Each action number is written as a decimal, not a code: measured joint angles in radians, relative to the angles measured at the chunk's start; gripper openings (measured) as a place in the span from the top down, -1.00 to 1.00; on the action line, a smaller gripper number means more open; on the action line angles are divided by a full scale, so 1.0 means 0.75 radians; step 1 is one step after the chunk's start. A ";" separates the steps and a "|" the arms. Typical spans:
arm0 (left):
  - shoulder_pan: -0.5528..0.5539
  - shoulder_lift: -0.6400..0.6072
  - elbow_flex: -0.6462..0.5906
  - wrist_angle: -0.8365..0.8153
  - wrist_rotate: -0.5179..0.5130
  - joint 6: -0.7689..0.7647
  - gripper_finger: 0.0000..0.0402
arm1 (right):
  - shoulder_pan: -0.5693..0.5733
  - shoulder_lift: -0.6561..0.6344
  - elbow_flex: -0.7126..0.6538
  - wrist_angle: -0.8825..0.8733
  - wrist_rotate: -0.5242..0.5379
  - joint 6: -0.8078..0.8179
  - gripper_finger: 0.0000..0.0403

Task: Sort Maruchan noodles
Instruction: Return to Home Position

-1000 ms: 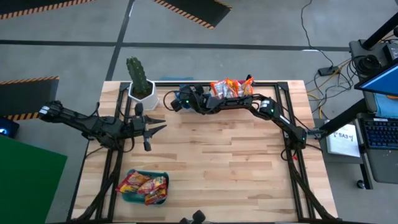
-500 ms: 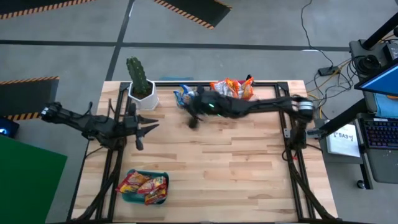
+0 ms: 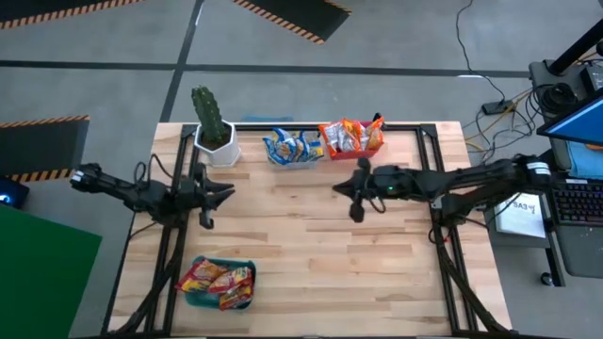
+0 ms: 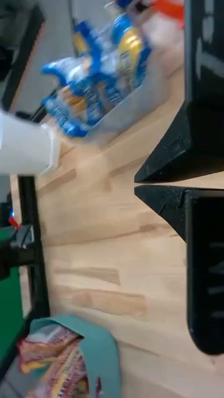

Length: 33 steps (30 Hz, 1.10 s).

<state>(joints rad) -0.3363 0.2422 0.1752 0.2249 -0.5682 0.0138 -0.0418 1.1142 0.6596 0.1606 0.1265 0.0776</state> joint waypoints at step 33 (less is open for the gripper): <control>-0.001 -0.038 -0.098 -0.024 0.083 0.075 0.77 | -0.003 -1.214 -0.854 0.233 -0.344 -0.191 0.95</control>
<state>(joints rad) -0.3370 0.2139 0.1020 0.2066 -0.5062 0.0700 -0.0441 0.2038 0.0193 0.3355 -0.1315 -0.0654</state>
